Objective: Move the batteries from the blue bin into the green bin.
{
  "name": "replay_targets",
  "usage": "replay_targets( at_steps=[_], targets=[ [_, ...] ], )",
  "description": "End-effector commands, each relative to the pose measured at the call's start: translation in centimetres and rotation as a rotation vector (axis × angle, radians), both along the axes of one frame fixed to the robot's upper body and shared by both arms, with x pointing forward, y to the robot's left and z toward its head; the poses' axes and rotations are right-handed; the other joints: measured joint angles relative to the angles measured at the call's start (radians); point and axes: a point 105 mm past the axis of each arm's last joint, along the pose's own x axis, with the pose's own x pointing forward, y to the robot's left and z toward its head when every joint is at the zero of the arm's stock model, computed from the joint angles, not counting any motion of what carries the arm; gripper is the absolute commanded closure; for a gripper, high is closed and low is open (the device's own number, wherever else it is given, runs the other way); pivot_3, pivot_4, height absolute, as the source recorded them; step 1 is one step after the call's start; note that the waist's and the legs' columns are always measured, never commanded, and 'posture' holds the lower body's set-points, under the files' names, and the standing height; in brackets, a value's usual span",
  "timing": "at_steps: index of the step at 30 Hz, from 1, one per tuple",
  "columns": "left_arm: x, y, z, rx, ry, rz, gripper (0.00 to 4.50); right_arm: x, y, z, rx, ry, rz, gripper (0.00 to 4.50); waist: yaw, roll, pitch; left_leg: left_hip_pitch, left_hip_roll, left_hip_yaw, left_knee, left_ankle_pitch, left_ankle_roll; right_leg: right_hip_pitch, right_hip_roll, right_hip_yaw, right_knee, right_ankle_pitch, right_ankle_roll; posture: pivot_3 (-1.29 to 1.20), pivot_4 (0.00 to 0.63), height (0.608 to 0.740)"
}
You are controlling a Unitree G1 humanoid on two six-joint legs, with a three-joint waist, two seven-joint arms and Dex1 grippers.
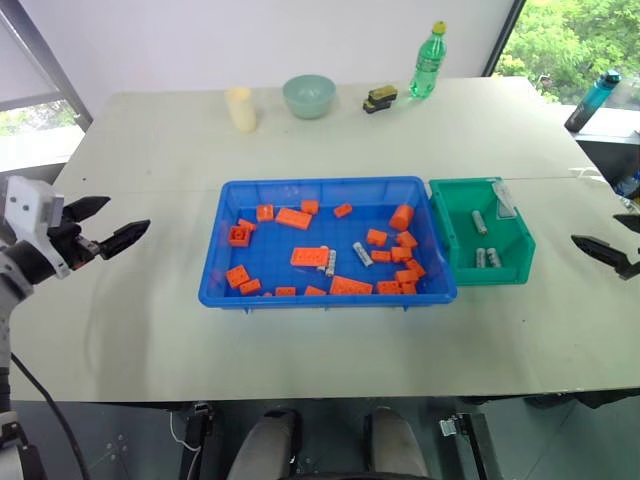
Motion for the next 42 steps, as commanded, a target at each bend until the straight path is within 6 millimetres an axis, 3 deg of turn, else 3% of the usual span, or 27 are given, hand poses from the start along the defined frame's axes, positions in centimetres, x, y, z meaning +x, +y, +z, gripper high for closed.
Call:
replay_targets(
  at_steps=[1,19,25,30,36,38,42],
  targets=[
    [0.0,0.4,1.2,0.031,-0.054,0.015,0.00,0.1,-0.2,1.4,-0.019,-0.049,0.000,0.05,0.000,0.000,0.000,0.000,0.000,0.000,0.000,0.000,0.000,0.000,0.000,0.000,0.000,0.000,0.000,0.00,0.150,0.727],
    [0.3,0.0,1.2,-0.018,-0.023,0.009,0.00,0.3,-0.3,1.4,-0.020,-0.040,0.000,0.05,-0.001,0.000,0.000,0.000,0.000,0.000,0.000,0.000,0.000,0.000,0.000,0.000,0.001,0.000,0.000,0.00,0.150,0.727],
    [-0.2,-1.2,1.8,-0.021,-0.047,-0.040,0.00,1.6,1.5,4.1,-0.028,-0.073,0.084,0.05,-0.001,0.000,0.000,0.000,0.000,0.000,0.001,0.000,0.000,0.000,0.000,0.000,0.001,0.000,0.000,0.00,0.150,0.727],
    [-0.9,-4.4,3.1,-0.035,-0.040,-0.194,0.00,2.4,6.7,7.1,-0.031,-0.088,0.316,0.05,-0.001,0.000,0.000,0.000,0.000,0.000,0.001,0.000,0.000,0.000,0.000,0.000,0.001,0.000,0.000,0.00,0.150,0.727],
    [-3.0,-9.6,3.9,0.018,0.016,-0.476,0.00,2.7,17.4,10.2,-0.052,-0.100,0.692,0.05,-0.002,0.000,0.000,0.000,0.001,-0.001,0.001,0.000,0.000,0.000,0.000,0.000,0.001,0.000,0.000,0.00,0.150,0.727],
    [-3.3,-10.7,3.9,0.032,0.025,-0.528,0.00,2.8,20.2,10.4,-0.067,-0.091,0.759,0.05,-0.001,0.000,0.000,0.000,0.001,-0.001,0.001,-0.001,-0.001,-0.001,0.001,0.000,0.001,0.000,0.000,0.00,0.150,0.727],
    [-4.1,-12.6,2.7,0.110,0.084,-0.670,0.00,3.8,28.0,8.0,-0.191,-0.029,0.865,0.05,-0.001,0.000,0.000,-0.001,0.001,-0.002,0.002,-0.001,-0.001,-0.001,0.001,0.000,0.001,0.000,0.000,0.00,0.150,0.727]
  ],
)
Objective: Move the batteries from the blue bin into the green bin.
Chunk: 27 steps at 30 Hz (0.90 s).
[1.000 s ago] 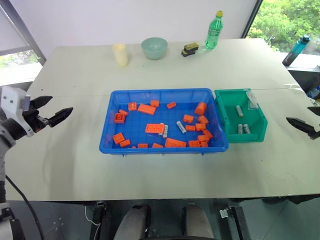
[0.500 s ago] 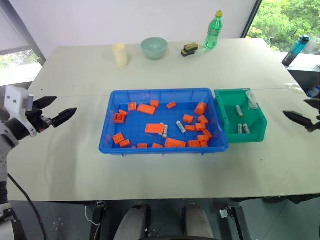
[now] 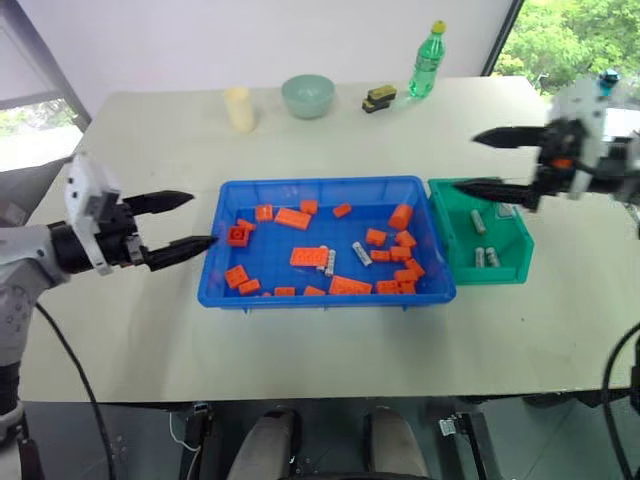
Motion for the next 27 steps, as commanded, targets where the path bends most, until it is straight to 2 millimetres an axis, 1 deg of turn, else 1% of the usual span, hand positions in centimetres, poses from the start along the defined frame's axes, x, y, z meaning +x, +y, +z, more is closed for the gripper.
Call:
replay_targets(
  at_steps=[1,3,5,8,10,12,15,17,22,27],
  targets=[
    [-0.7,-1.5,-0.2,0.070,0.001,-0.117,0.00,-0.3,6.2,-1.0,-0.069,0.000,0.105,0.05,-0.001,0.000,0.000,0.000,0.000,0.000,0.000,0.000,0.000,0.000,0.000,0.000,0.000,0.000,0.000,0.00,0.150,0.727],
    [-0.5,-1.8,-0.5,0.095,0.003,-0.129,0.00,-0.2,8.8,-2.1,-0.060,0.034,0.133,0.05,0.000,0.000,0.000,-0.001,0.000,-0.001,0.000,0.000,0.000,-0.002,0.000,0.000,0.001,0.000,0.000,0.00,0.150,0.727],
    [-0.1,-2.1,-0.7,0.108,0.002,-0.130,0.00,0.3,10.3,-3.6,-0.082,0.057,0.117,0.05,0.004,-0.001,0.000,-0.003,-0.001,-0.002,0.000,0.000,0.000,-0.003,0.000,0.000,0.002,0.000,0.000,0.00,0.150,0.727],
    [-0.2,-2.6,-0.7,0.102,-0.002,-0.153,0.00,0.3,12.6,-6.0,-0.111,0.097,0.128,0.05,0.003,-0.001,0.000,-0.007,-0.002,-0.004,0.003,0.000,0.000,-0.006,0.000,0.000,0.003,0.000,0.000,0.00,0.150,0.727],
    [-0.4,-2.9,-0.7,0.092,-0.003,-0.165,0.00,0.2,13.5,-6.9,-0.125,0.115,0.137,0.05,-0.001,-0.001,0.000,-0.007,-0.002,-0.004,0.003,0.000,0.000,-0.007,0.000,0.000,0.004,0.000,0.000,0.00,0.150,0.727],
    [-0.6,-3.0,-0.7,0.088,-0.001,-0.172,0.00,0.3,14.1,-7.6,-0.133,0.126,0.140,0.05,-0.003,-0.001,0.000,-0.007,-0.001,-0.004,0.003,0.000,0.000,-0.008,0.001,0.000,0.004,0.000,0.000,0.00,0.150,0.727],
    [-0.8,-3.2,-0.8,0.088,0.003,-0.181,0.00,0.6,15.8,-8.8,-0.137,0.155,0.134,0.05,-0.006,-0.001,0.000,-0.007,-0.001,-0.004,0.002,0.000,0.000,-0.008,0.001,0.000,0.005,0.000,0.000,0.00,0.150,0.727],
    [-0.9,-3.3,-0.8,0.086,0.003,-0.183,0.00,0.7,16.5,-9.3,-0.141,0.167,0.132,0.05,-0.013,-0.001,0.000,-0.007,-0.001,-0.004,0.002,0.000,-0.001,-0.008,0.002,0.000,0.005,0.000,0.000,0.00,0.150,0.727],
    [-0.9,-3.4,-1.1,0.080,0.012,-0.185,0.00,1.2,17.9,-10.6,-0.145,0.203,0.117,0.05,-0.019,-0.001,0.000,-0.007,-0.001,-0.005,0.002,0.000,-0.001,-0.008,0.002,0.000,0.005,0.000,0.000,0.00,0.150,0.727],
    [-0.7,-3.4,-1.0,0.081,0.011,-0.183,0.00,1.8,18.5,-11.9,-0.158,0.226,0.105,0.05,-0.027,-0.001,0.000,-0.007,-0.001,-0.005,0.002,0.000,-0.001,-0.008,0.002,0.000,0.006,0.000,0.000,0.00,0.150,0.727]
  ],
)
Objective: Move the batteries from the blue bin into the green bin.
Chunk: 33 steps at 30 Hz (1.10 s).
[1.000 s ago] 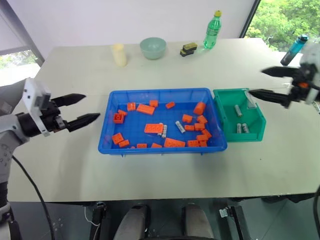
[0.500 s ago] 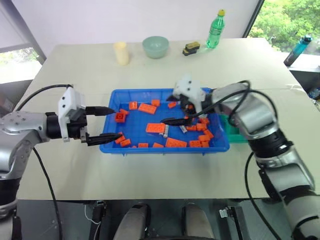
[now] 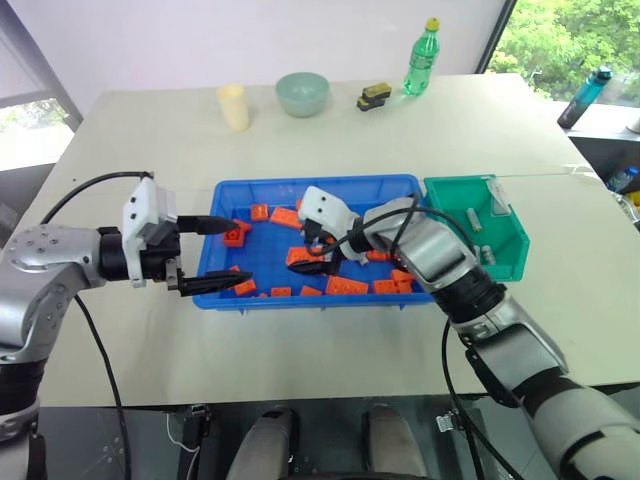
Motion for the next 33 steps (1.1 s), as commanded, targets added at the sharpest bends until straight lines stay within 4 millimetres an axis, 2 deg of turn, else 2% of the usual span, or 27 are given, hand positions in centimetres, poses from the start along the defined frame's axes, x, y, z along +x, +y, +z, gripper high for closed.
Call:
replay_targets(
  at_steps=[1,2,3,4,8,14,18,21,23,25,27,28,31,33],
  targets=[
    [-0.1,-0.2,0.7,0.000,-0.033,-0.012,0.00,0.5,1.0,0.9,0.004,-0.049,0.017,0.05,-0.001,0.000,0.000,0.000,0.000,0.000,0.000,0.000,0.000,0.000,0.000,0.000,0.000,0.000,0.000,0.00,0.150,0.727],
    [-0.1,-0.2,0.7,0.001,-0.035,-0.011,0.00,0.6,1.0,0.7,0.001,-0.045,0.015,0.58,-0.002,0.000,0.000,0.000,0.000,0.000,0.000,0.000,0.000,0.000,0.000,0.000,0.000,0.000,0.000,0.00,0.150,0.727],
    [-0.1,-0.2,0.7,0.001,-0.036,-0.011,0.00,0.6,1.1,0.5,-0.003,-0.042,0.015,0.85,-0.002,0.000,0.000,0.000,0.000,0.000,0.000,0.000,0.000,0.000,0.000,0.000,0.000,0.000,0.000,0.00,0.150,0.727],
    [-0.1,-0.2,0.7,0.002,-0.037,-0.010,0.00,0.6,1.1,0.3,-0.005,-0.039,0.016,1.30,-0.002,0.000,0.000,0.000,0.000,0.000,0.000,0.000,0.000,-0.001,0.001,0.000,0.000,0.000,0.000,0.00,0.150,0.727],
    [0.0,-0.2,0.8,0.004,-0.040,-0.008,0.00,0.5,1.6,0.3,0.006,-0.030,0.030,3.30,-0.002,0.000,0.000,0.000,0.000,0.000,0.000,0.000,0.000,0.000,0.000,0.000,0.000,0.000,0.000,0.00,0.150,0.727],
    [0.5,0.0,1.1,0.001,-0.052,0.001,0.00,0.2,3.2,2.2,0.075,-0.041,0.060,3.28,-0.003,0.000,0.000,0.000,0.000,0.000,0.000,0.000,0.000,-0.001,0.001,0.000,0.001,0.000,0.000,0.00,0.150,0.727],
    [0.6,-0.2,1.0,-0.003,-0.055,0.001,0.00,0.2,5.7,3.4,0.118,-0.084,0.100,3.28,-0.004,0.000,0.000,0.000,0.000,0.000,0.000,0.000,0.000,-0.001,0.001,0.000,0.001,0.000,0.000,0.00,0.150,0.727],
    [0.7,-0.4,0.9,-0.007,-0.056,-0.002,0.00,0.3,7.3,3.4,0.138,-0.080,0.107,3.28,-0.006,0.000,0.000,0.000,0.001,-0.001,0.000,0.000,-0.001,-0.002,0.001,0.000,0.003,0.000,0.000,0.00,0.150,0.727],
    [0.7,-0.5,1.0,-0.011,-0.054,-0.006,0.00,0.6,8.1,3.1,0.152,-0.075,0.092,2.23,-0.007,0.000,0.000,0.000,0.001,-0.001,0.000,0.000,-0.001,-0.002,0.001,0.000,0.007,0.000,0.000,0.00,0.150,0.727],
    [0.7,-0.6,1.0,-0.015,-0.053,-0.009,0.00,1.0,8.4,3.0,0.149,-0.095,0.076,1.45,-0.006,0.000,0.000,0.000,0.000,-0.003,0.000,0.000,-0.001,-0.003,0.001,0.000,0.012,0.000,-0.001,0.00,0.150,0.727],
    [0.7,-0.7,1.1,-0.017,-0.053,-0.011,0.00,1.3,8.4,3.3,0.149,-0.109,0.072,0.35,-0.005,0.000,0.000,0.000,-0.001,-0.005,0.001,0.000,-0.002,-0.003,0.001,0.000,0.012,0.001,-0.001,0.00,0.150,0.727],
    [0.7,-0.8,1.1,-0.018,-0.052,-0.013,0.00,1.3,7.9,3.9,0.159,-0.111,0.075,0.01,-0.004,0.000,0.000,0.000,-0.001,-0.006,0.001,0.000,-0.002,-0.003,0.001,0.000,0.012,0.001,-0.001,0.00,0.150,0.727],
    [0.6,-0.8,1.1,-0.019,-0.049,-0.019,0.00,1.1,6.1,4.8,0.163,-0.104,0.087,0.01,-0.004,0.000,0.000,0.000,-0.002,-0.008,0.001,0.000,-0.002,-0.003,0.001,0.000,0.012,0.001,-0.001,0.00,0.150,0.727],
    [0.6,-0.9,1.0,-0.018,-0.047,-0.024,0.00,0.6,4.0,4.2,0.120,-0.090,0.108,0.01,-0.003,0.000,0.000,0.000,-0.002,-0.009,0.001,0.000,-0.002,-0.002,0.001,0.000,0.012,0.001,-0.001,0.00,0.150,0.727]
  ],
)
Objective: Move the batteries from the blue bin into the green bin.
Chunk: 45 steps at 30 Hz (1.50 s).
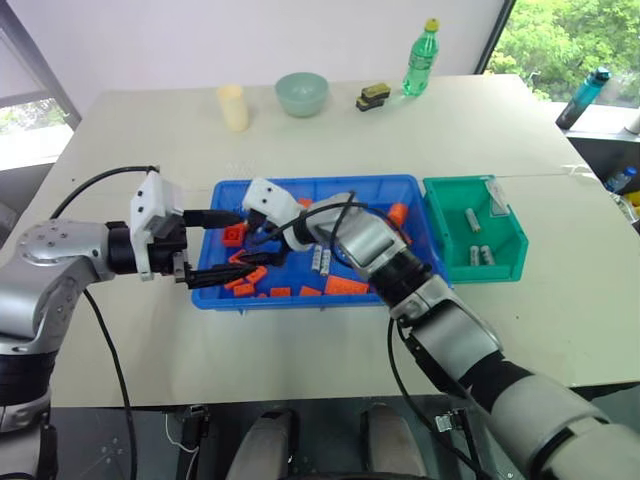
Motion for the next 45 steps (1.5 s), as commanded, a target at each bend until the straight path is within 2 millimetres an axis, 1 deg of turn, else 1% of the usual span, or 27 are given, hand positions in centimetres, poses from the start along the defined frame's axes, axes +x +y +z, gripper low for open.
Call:
replay_targets(
  at_steps=[1,4,7,10,14,21,26,29,32,34,35,37,40,42,44,45],
  targets=[
    [-0.1,-0.3,0.7,0.003,-0.036,-0.021,0.00,-1.5,-2.2,1.1,-0.013,-0.023,0.071,0.01,0.002,0.000,0.000,0.000,0.000,-0.001,0.000,0.000,0.000,0.001,0.000,0.000,0.000,0.000,0.000,0.00,0.150,0.727],
    [0.0,-0.5,0.6,0.001,-0.033,-0.027,0.00,-2.3,-4.4,-0.4,-0.067,-0.014,0.087,0.01,0.002,0.000,0.000,0.000,-0.001,-0.002,0.000,0.000,0.000,0.001,0.000,0.000,0.000,0.000,0.000,0.00,0.150,0.727],
    [0.0,-0.7,0.4,0.006,-0.034,-0.032,0.00,-2.5,-5.5,-1.3,-0.077,0.003,0.066,0.01,-0.002,0.000,0.000,0.000,0.000,-0.001,0.000,0.000,0.000,0.000,0.000,0.000,0.000,0.000,0.000,0.00,0.150,0.727],
    [0.1,-0.7,0.4,0.006,-0.036,-0.033,0.00,-2.1,-5.9,-1.6,-0.089,-0.012,0.039,0.01,-0.007,0.000,0.000,0.000,0.000,-0.001,-0.001,0.000,0.000,-0.002,0.001,0.000,0.000,0.000,0.000,0.00,0.150,0.727],
    [0.3,-0.8,0.6,0.008,-0.042,-0.037,0.00,-1.8,-6.3,-2.3,-0.106,-0.020,0.028,0.01,0.000,0.000,0.000,0.000,0.000,-0.002,-0.001,0.000,0.000,-0.001,0.001,0.000,0.000,0.000,0.000,0.00,0.150,0.727],
    [0.2,-1.0,0.7,0.008,-0.047,-0.043,0.00,-1.8,-7.0,-3.7,-0.146,-0.018,0.038,0.01,0.003,0.000,0.000,0.000,-0.001,-0.004,0.000,0.000,-0.001,0.000,0.001,0.000,0.000,0.000,0.000,0.00,0.150,0.727],
    [0.2,-1.2,0.7,0.006,-0.049,-0.048,0.00,-1.0,-8.2,-4.8,-0.179,0.002,0.007,0.01,0.002,-0.001,0.000,0.000,-0.001,-0.004,0.000,0.000,-0.001,0.000,0.001,0.000,0.000,0.000,0.000,0.00,0.150,0.727],
    [0.2,-1.3,0.7,0.004,-0.052,-0.049,0.00,-0.8,-8.5,-5.1,-0.181,0.016,0.004,0.01,0.002,-0.001,0.000,0.000,-0.001,-0.004,0.000,0.000,-0.001,0.000,0.001,0.000,0.000,0.000,0.000,0.00,0.150,0.727],
    [0.2,-1.3,0.7,0.002,-0.055,-0.049,0.00,-1.0,-8.4,-5.0,-0.167,0.021,0.009,0.80,0.003,-0.001,0.000,0.000,-0.001,-0.005,0.000,0.000,-0.001,0.001,0.001,0.000,-0.001,0.000,0.000,0.00,0.150,0.727],
    [0.2,-1.4,0.7,0.001,-0.057,-0.050,0.00,-1.1,-8.2,-4.7,-0.152,0.025,0.011,1.67,0.003,-0.001,0.000,0.000,-0.001,-0.005,0.000,0.000,-0.001,0.001,0.001,0.000,-0.001,0.000,0.000,0.00,0.150,0.727],
    [0.3,-1.4,0.7,0.001,-0.058,-0.050,0.00,-1.3,-8.1,-4.3,-0.131,0.035,0.010,2.00,0.003,-0.001,0.000,0.000,-0.001,-0.005,0.000,0.000,-0.001,0.001,0.001,0.000,-0.001,0.000,0.000,0.00,0.150,0.727],
    [0.3,-1.5,0.7,0.001,-0.058,-0.051,0.00,-1.5,-7.9,-3.4,-0.091,0.050,0.007,2.00,0.003,-0.001,0.000,0.000,-0.001,-0.005,0.000,0.000,-0.001,0.001,0.001,0.000,-0.001,0.000,0.000,0.00,0.150,0.727],
    [0.3,-1.5,0.7,0.001,-0.058,-0.051,0.00,-1.3,-8.3,-0.6,-0.004,0.043,-0.033,2.00,0.003,-0.001,0.000,0.000,-0.001,-0.005,0.000,0.000,-0.001,0.001,0.001,0.000,-0.001,0.000,0.000,0.00,0.150,0.727],
    [0.3,-1.5,0.7,0.001,-0.058,-0.052,0.00,-0.7,-9.4,1.8,0.071,0.037,-0.104,2.00,0.003,-0.001,0.000,0.000,-0.001,-0.005,0.000,0.000,-0.001,0.001,0.001,0.000,-0.001,0.000,0.000,0.00,0.150,0.727],
    [0.3,-1.6,0.6,0.000,-0.055,-0.054,0.00,0.0,-11.5,4.1,0.136,0.018,-0.194,2.00,0.006,-0.001,0.000,0.000,-0.001,-0.005,0.000,0.000,-0.001,0.001,0.001,0.000,-0.001,0.000,0.000,0.00,0.150,0.727],
    [0.2,-1.6,0.5,0.000,-0.052,-0.056,0.00,0.5,-13.0,5.1,0.166,0.011,-0.253,2.00,0.008,-0.001,0.000,-0.001,-0.002,-0.005,0.000,0.000,-0.001,0.001,0.000,0.000,-0.001,0.000,0.000,0.00,0.150,0.727]
  ],
)
